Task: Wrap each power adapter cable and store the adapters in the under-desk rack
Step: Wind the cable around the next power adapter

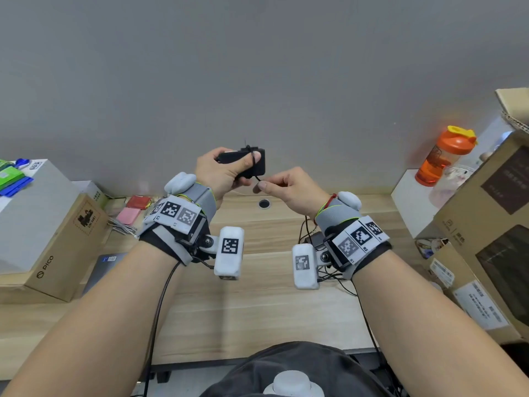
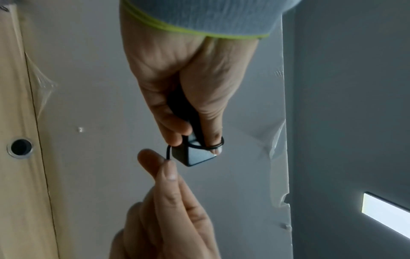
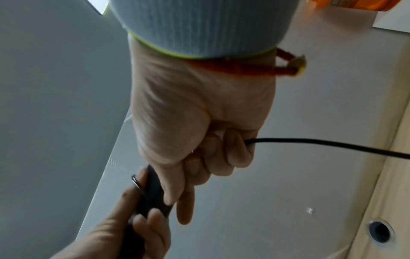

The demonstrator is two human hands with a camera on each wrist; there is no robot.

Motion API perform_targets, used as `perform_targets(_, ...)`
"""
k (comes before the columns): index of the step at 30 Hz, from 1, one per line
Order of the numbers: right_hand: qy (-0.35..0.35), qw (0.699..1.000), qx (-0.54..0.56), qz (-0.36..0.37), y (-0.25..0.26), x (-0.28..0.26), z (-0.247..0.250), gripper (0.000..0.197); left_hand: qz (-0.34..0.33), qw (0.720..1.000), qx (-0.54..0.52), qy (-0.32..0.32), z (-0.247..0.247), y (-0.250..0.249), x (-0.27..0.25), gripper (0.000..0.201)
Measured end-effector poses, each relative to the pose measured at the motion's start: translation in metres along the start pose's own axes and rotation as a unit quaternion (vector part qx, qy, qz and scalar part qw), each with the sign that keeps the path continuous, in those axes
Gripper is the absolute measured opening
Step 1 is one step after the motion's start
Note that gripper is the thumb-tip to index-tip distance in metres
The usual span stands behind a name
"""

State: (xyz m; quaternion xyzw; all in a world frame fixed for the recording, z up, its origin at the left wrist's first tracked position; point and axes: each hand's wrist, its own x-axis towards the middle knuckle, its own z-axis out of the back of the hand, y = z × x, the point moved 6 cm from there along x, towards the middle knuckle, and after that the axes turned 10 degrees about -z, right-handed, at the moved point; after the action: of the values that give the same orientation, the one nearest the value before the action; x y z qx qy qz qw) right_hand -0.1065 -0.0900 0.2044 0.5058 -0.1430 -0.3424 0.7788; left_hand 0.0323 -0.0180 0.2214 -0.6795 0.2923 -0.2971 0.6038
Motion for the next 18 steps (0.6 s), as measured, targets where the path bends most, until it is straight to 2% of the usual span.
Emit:
perform_targets(3, -0.002, 1.0, -0.005, 0.005, 0.002, 0.0, 0.007, 0.017, 0.002, 1.0, 0.017, -0.008, 0.004, 0.005, 0.003, 0.034)
perform_targets(7, -0.018, 0.999, -0.016, 0.024, 0.012, -0.002, 0.019, 0.018, 0.0, 0.998, 0.054, 0.014, 0.003, 0.008, 0.002, 0.034)
perform_targets(12, -0.052, 0.998, 0.008, 0.046, 0.023, 0.002, 0.04, 0.016, -0.006, 0.995, 0.081, 0.065, -0.005, 0.005, 0.0, 0.037)
perform_targets(18, -0.087, 0.993, 0.044, 0.063, 0.029, 0.002, 0.057, 0.015, -0.007, 0.979, 0.143, 0.143, -0.018, -0.002, -0.004, 0.03)
